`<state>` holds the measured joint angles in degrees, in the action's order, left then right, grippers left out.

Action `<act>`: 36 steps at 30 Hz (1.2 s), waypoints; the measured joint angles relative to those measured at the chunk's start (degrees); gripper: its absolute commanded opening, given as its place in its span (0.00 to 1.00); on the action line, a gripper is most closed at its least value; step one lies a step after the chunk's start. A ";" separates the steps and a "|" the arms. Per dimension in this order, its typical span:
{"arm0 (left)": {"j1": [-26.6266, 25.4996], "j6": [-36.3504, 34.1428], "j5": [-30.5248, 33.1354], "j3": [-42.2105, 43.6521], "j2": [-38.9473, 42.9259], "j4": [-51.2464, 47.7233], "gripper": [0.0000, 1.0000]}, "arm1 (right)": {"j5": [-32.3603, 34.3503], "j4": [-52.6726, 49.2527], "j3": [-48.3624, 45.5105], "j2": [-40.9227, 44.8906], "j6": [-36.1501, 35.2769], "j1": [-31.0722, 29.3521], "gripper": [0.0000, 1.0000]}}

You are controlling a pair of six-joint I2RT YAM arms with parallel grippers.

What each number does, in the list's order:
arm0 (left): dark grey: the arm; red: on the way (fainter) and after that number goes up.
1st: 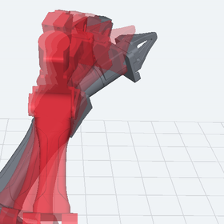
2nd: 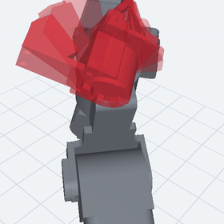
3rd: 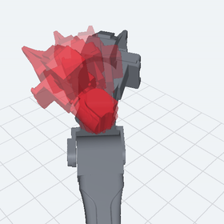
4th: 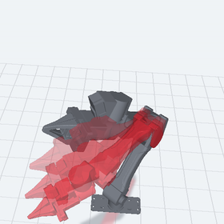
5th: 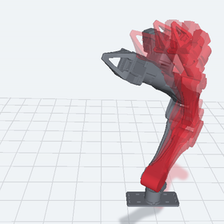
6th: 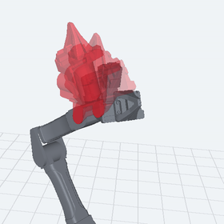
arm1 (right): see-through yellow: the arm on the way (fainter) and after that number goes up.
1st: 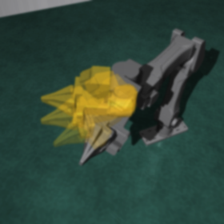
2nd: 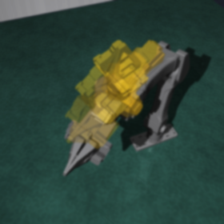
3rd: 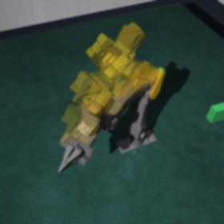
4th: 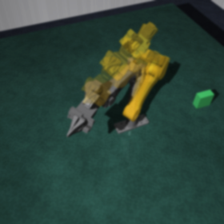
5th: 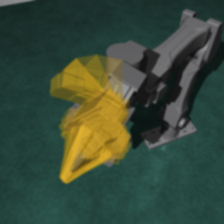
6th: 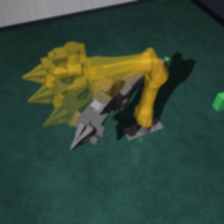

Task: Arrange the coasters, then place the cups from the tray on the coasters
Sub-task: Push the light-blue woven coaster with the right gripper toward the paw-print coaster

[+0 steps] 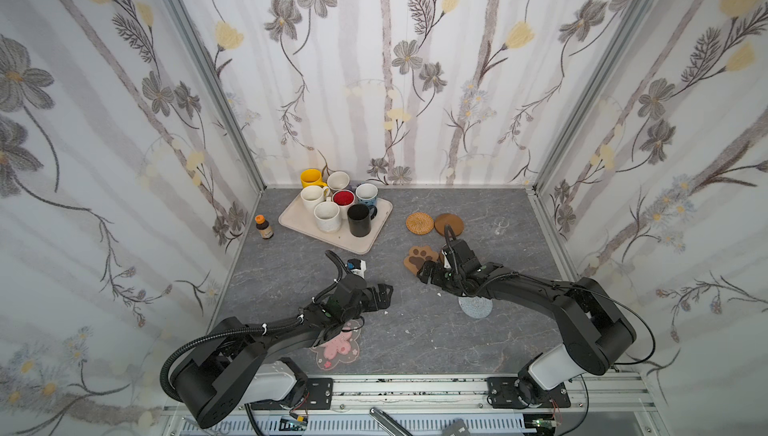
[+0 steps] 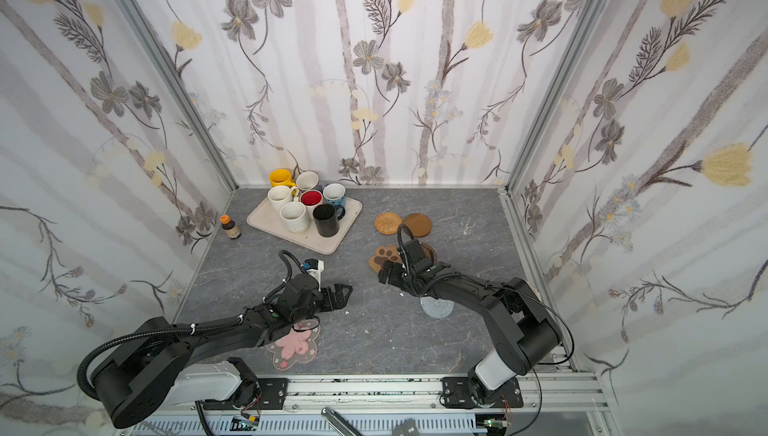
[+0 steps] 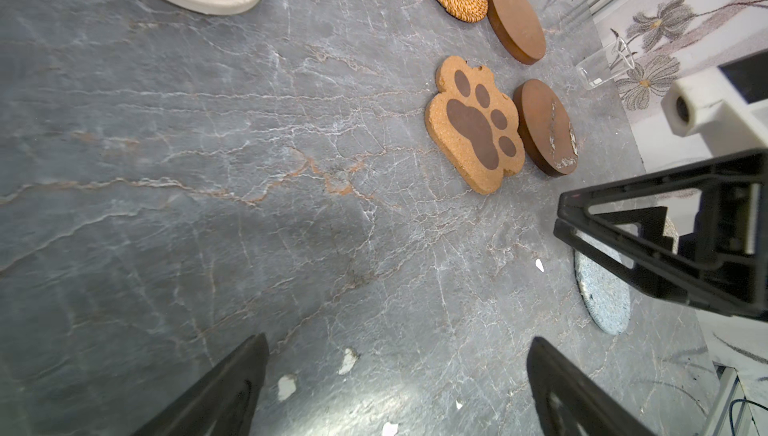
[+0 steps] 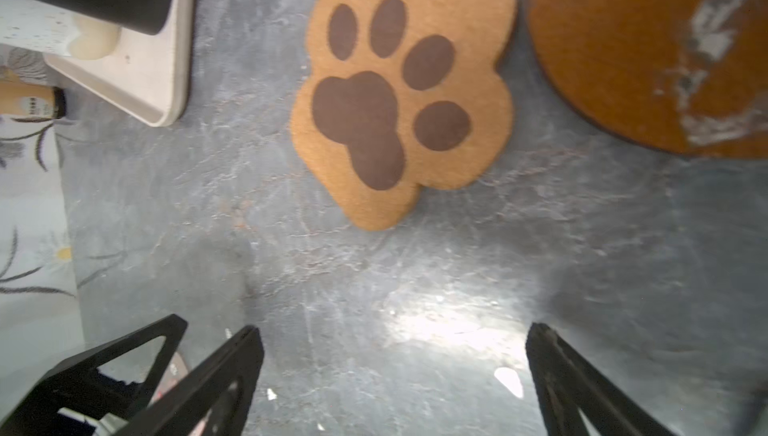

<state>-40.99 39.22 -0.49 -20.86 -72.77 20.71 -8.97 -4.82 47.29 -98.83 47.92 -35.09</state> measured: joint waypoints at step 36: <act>-1.86 3.74 0.31 -1.92 -4.92 -1.31 1.00 | -0.04 10.99 -14.78 7.54 -3.34 2.27 1.00</act>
<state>-42.85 42.96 -0.19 -22.79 -77.69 19.40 -9.02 6.17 32.51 -91.29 44.58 -32.82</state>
